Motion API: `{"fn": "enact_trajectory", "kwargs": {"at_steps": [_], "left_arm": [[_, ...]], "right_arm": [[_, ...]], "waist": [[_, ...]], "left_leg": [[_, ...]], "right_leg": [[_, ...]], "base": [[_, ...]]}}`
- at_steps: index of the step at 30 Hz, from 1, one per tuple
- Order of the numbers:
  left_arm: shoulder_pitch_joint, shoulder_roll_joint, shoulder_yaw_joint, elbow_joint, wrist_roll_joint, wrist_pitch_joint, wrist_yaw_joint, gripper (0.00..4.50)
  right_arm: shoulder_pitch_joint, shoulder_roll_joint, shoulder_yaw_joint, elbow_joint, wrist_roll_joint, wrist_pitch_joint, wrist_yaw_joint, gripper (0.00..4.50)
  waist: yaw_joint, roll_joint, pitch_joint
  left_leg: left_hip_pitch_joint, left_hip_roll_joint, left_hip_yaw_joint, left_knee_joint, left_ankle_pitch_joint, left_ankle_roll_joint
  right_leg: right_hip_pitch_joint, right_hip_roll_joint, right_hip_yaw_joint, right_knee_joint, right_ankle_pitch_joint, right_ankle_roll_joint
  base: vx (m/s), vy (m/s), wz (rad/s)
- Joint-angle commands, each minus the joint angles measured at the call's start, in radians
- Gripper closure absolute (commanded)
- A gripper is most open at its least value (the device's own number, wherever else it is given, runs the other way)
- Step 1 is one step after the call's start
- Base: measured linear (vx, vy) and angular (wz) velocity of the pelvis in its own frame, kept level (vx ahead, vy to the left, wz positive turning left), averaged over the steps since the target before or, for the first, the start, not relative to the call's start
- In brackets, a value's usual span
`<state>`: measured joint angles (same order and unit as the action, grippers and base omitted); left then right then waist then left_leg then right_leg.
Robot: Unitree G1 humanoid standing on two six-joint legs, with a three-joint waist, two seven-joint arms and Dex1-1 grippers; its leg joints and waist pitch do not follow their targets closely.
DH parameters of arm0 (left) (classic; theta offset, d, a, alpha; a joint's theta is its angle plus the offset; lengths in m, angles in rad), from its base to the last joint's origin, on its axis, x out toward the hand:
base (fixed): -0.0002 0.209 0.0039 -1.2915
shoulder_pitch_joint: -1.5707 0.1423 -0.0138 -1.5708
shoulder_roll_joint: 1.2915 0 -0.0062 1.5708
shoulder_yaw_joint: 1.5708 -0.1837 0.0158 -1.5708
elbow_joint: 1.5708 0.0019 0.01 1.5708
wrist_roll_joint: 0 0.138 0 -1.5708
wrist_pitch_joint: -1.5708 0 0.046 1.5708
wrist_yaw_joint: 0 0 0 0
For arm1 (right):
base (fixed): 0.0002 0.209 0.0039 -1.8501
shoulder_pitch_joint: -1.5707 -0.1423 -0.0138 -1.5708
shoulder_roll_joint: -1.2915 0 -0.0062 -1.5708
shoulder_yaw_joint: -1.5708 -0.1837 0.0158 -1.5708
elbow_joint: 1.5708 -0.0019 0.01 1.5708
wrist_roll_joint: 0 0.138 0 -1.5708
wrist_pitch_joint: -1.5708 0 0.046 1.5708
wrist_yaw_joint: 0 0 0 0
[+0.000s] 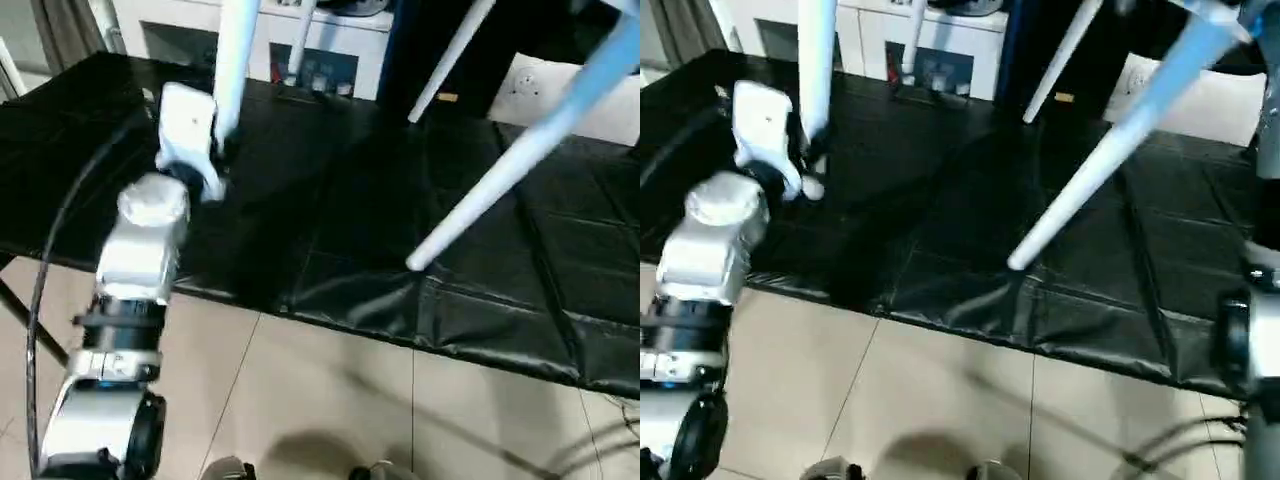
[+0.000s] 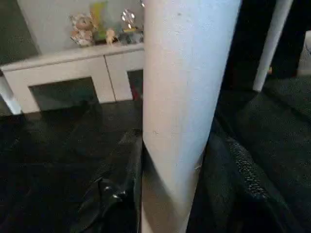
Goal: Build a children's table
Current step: Flip table
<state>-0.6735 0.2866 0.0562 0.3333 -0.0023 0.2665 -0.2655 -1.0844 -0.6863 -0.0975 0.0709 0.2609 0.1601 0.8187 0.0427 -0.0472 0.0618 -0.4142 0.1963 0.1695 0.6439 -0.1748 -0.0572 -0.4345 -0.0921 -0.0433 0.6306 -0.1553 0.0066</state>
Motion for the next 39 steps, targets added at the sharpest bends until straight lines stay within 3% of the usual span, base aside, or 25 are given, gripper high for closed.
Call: {"fn": "enact_trajectory", "kwargs": {"at_steps": [1, 4, 5, 7, 8, 9, 10, 11, 13, 14, 17, 18, 21, 23, 24, 27, 28, 29, 31, 32, 33, 34, 36, 38, 39], "left_arm": [[0.003, -0.004, -0.062, 0.030, 0.033, -0.063, -0.038, 2.91], [0.018, -0.003, -0.080, 0.108, 0.052, -0.126, -0.049, 2.95], [0.018, -0.003, -0.080, 0.108, 0.052, -0.126, -0.049, 2.95], [0.021, 0.003, -0.093, 0.162, 0.069, -0.165, -0.055, 2.95], [0.021, 0.003, -0.093, 0.162, 0.069, -0.165, -0.055, 2.95], [0.017, 0.014, -0.108, 0.216, 0.085, -0.203, -0.060, 2.96], [0.013, 0.015, -0.107, 0.235, 0.084, -0.213, -0.060, 2.96], [0.000, 0.016, -0.105, 0.276, 0.082, -0.239, -0.060, 2.96], [-0.007, 0.017, -0.106, 0.300, 0.082, -0.255, -0.065, 2.96], [-0.013, 0.018, -0.105, 0.320, 0.081, -0.266, -0.069, 2.96], [-0.027, 0.018, -0.101, 0.367, 0.078, -0.295, -0.081, 2.96], [-0.037, 0.019, -0.098, 0.405, 0.074, -0.314, -0.089, 2.96], [-0.042, 0.019, -0.089, 0.447, 0.054, -0.354, -0.113, 2.96], [-0.035, 0.018, -0.085, 0.443, 0.042, -0.363, -0.126, 2.96], [-0.004, 0.010, -0.065, 0.401, 0.005, -0.373, -0.144, 2.26], [0.086, -0.013, -0.021, 0.253, -0.083, -0.357, -0.170, 2.24], [0.138, -0.019, -0.009, 0.160, -0.113, -0.314, -0.166, 1.97], [0.180, -0.021, -0.003, 0.089, -0.127, -0.281, -0.155, 1.84], [0.215, -0.020, 0.001, 0.036, -0.134, -0.260, -0.146, 1.79], [0.281, -0.008, 0.006, -0.068, -0.142, -0.234, -0.137, 1.79], [0.311, -0.003, 0.009, -0.114, -0.147, -0.227, -0.133, 1.79], [0.344, 0.002, 0.014, -0.167, -0.148, -0.224, -0.124, 1.79], [0.390, 0.003, 0.028, -0.244, -0.164, -0.213, -0.119, 1.79], [0.442, 0.007, 0.041, -0.319, -0.174, -0.219, -0.119, 1.79], [0.460, 0.007, 0.047, -0.345, -0.176, -0.221, -0.120, 1.79]], "right_arm": [[0.060, 0.009, -0.017, -0.075, 0.047, 0.065, -0.012, 0.00], [0.183, 0.046, -0.026, -0.203, 0.108, 0.162, -0.052, 0.00], [0.183, 0.046, -0.026, -0.203, 0.108, 0.162, -0.052, 0.00], [0.298, 0.069, -0.027, -0.303, 0.135, 0.233, -0.097, 0.00], [0.298, 0.069, -0.027, -0.303, 0.135, 0.233, -0.097, 0.00], [0.410, 0.093, -0.024, -0.397, 0.155, 0.303, -0.148, 0.00], [0.459, 0.105, -0.021, -0.431, 0.167, 0.331, -0.168, 0.00], [0.545, 0.131, -0.014, -0.484, 0.169, 0.375, -0.208, 0.00], [0.593, 0.154, -0.008, -0.507, 0.170, 0.401, -0.238, 0.00], [0.629, 0.175, -0.002, -0.521, 0.177, 0.417, -0.258, 0.00], [0.719, 0.230, 0.011, -0.545, 0.190, 0.458, -0.314, 0.00], [0.789, 0.264, 0.026, -0.555, 0.202, 0.480, -0.345, 0.00], [0.886, 0.315, 0.045, -0.555, 0.194, 0.494, -0.391, 0.00], [0.914, 0.332, 0.053, -0.553, 0.185, 0.493, -0.405, 0.00], [0.959, 0.364, 0.070, -0.549, 0.164, 0.484, -0.437, 0.00], [1.012, 0.418, 0.088, -0.559, 0.138, 0.469, -0.493, 0.00], [1.029, 0.437, 0.091, -0.557, 0.127, 0.464, -0.518, 0.00], [1.043, 0.449, 0.094, -0.556, 0.122, 0.459, -0.532, 0.00], [1.057, 0.458, 0.098, -0.557, 0.119, 0.457, -0.545, 0.00], [1.081, 0.469, 0.106, -0.559, 0.116, 0.452, -0.556, 0.00], [1.093, 0.474, 0.110, -0.560, 0.116, 0.449, -0.561, 0.00], [1.105, 0.483, 0.111, -0.555, 0.115, 0.445, -0.567, 0.00], [1.121, 0.498, 0.112, -0.548, 0.120, 0.447, -0.575, 0.00], [1.144, 0.514, 0.115, -0.538, 0.117, 0.437, -0.577, 0.00], [1.153, 0.521, 0.116, -0.535, 0.115, 0.433, -0.581, 0.00]], "waist": [[-0.002, 0.009, -0.084], [0.008, 0.010, -0.088], [0.008, 0.009, -0.090], [0.014, 0.010, -0.095], [0.014, 0.008, -0.093], [0.018, 0.012, -0.090], [0.021, 0.017, -0.088], [0.017, 0.011, -0.086], [0.014, 0.012, -0.079], [0.008, 0.015, -0.078], [0.004, 0.014, -0.076], [0.003, 0.020, -0.073], [0.000, 0.017, -0.071], [-0.004, 0.014, -0.072], [-0.007, 0.018, -0.071], [-0.016, 0.025, -0.073], [-0.015, 0.029, -0.075], [-0.024, 0.027, -0.072], [-0.025, 0.027, -0.072], [-0.025, 0.030, -0.074], [-0.027, 0.030, -0.068], [-0.024, 0.030, -0.070], [-0.025, 0.030, -0.070], [-0.023, 0.031, -0.069], [-0.024, 0.030, -0.070]], "left_leg": [[0.032, 0.017, 0.000, -0.080, -0.260, 0.030], [0.036, 0.017, 0.002, -0.082, -0.215, 0.033], [0.035, 0.017, 0.001, -0.082, -0.204, 0.032], [0.037, 0.018, 0.001, -0.080, -0.162, 0.032], [0.035, 0.017, 0.002, -0.081, -0.148, 0.035], [0.039, 0.017, 0.003, -0.084, -0.169, 0.031], [0.044, 0.019, 0.003, -0.086, -0.191, 0.025], [0.038, 0.017, 0.000, -0.092, -0.221, 0.010], [0.044, 0.017, -0.005, -0.103, -0.318, -0.025], [0.054, 0.016, -0.008, -0.103, -0.377, -0.049], [0.056, 0.011, -0.009, -0.102, -0.396, -0.054], [0.062, 0.013, -0.014, -0.107, -0.426, -0.057], [0.067, 0.012, -0.016, -0.110, -0.455, -0.059], [0.060, 0.013, -0.023, -0.115, -0.465, -0.064], [0.060, 0.016, -0.025, -0.117, -0.473, -0.068], [0.055, 0.019, -0.027, -0.125, -0.482, -0.071], [0.059, 0.022, -0.027, -0.125, -0.481, -0.077], [0.050, 0.026, -0.025, -0.129, -0.472, -0.076], [0.052, 0.022, -0.021, -0.126, -0.481, -0.069], [0.058, 0.021, -0.018, -0.122, -0.477, -0.065], [0.051, 0.021, -0.017, -0.125, -0.473, -0.061], [0.056, 0.021, -0.017, -0.124, -0.477, -0.061], [0.051, 0.021, -0.017, -0.126, -0.463, -0.057], [0.056, 0.018, -0.015, -0.124, -0.462, -0.054], [0.051, 0.020, -0.015, -0.126, -0.443, -0.054]], "right_leg": [[0.048, -0.018, 0.019, -0.072, -0.213, -0.174], [0.052, -0.018, 0.022, -0.070, -0.156, -0.173], [0.055, -0.018, 0.022, -0.066, -0.141, -0.176], [0.056, -0.020, 0.023, -0.060, -0.085, -0.189], [0.058, -0.019, 0.024, -0.062, -0.075, -0.187], [0.055, -0.019, 0.024, -0.070, -0.106, -0.181], [0.052, -0.021, 0.024, -0.070, -0.128, -0.178], [0.059, -0.021, 0.024, -0.076, -0.180, -0.159], [0.056, -0.024, 0.020, -0.088, -0.314, -0.126], [0.048, -0.024, 0.019, -0.095, -0.388, -0.109], [0.043, -0.026, 0.019, -0.111, -0.448, -0.075], [0.042, -0.028, 0.015, -0.119, -0.484, -0.066], [0.038, -0.029, 0.013, -0.130, -0.516, -0.054], [0.045, -0.031, 0.010, -0.128, -0.525, -0.048], [0.044, -0.034, 0.011, -0.127, -0.515, -0.058], [0.050, -0.033, 0.012, -0.122, -0.458, -0.086], [0.050, -0.035, 0.015, -0.117, -0.435, -0.096], [0.051, -0.035, 0.019, -0.109, -0.391, -0.120], [0.049, -0.031, 0.018, -0.115, -0.408, -0.113], [0.044, -0.031, 0.023, -0.115, -0.400, -0.111], [0.047, -0.029, 0.022, -0.117, -0.414, -0.100], [0.046, -0.030, 0.023, -0.118, -0.424, -0.096], [0.051, -0.031, 0.024, -0.117, -0.424, -0.090], [0.044, -0.027, 0.024, -0.122, -0.437, -0.079], [0.049, -0.027, 0.025, -0.120, -0.422, -0.076]], "base": [[0.000, 0.000, 0.00], [0.000, 0.000, 0.00], [0.000, 0.000, 0.00], [0.000, 0.000, 0.00], [0.000, 0.000, 0.00], [0.000, 0.000, 0.00], [0.000, 0.000, 0.00], [0.000, 0.000, 0.00], [0.000, 0.000, 0.00], [0.000, 0.000, 0.00], [0.000, 0.000, 0.00], [0.000, 0.000, 0.00], [0.000, 0.000, 0.00], [0.000, 0.000, 0.00], [0.000, 0.000, 0.00], [0.000, 0.000, 0.00], [0.000, 0.000, 0.00], [0.000, 0.000, 0.00], [0.000, 0.000, 0.00], [0.000, 0.000, 0.00], [0.000, 0.000, 0.00], [0.000, 0.000, 0.00], [0.000, 0.000, 0.00], [0.000, 0.000, 0.00], [0.000, 0.000, 0.00]]}}
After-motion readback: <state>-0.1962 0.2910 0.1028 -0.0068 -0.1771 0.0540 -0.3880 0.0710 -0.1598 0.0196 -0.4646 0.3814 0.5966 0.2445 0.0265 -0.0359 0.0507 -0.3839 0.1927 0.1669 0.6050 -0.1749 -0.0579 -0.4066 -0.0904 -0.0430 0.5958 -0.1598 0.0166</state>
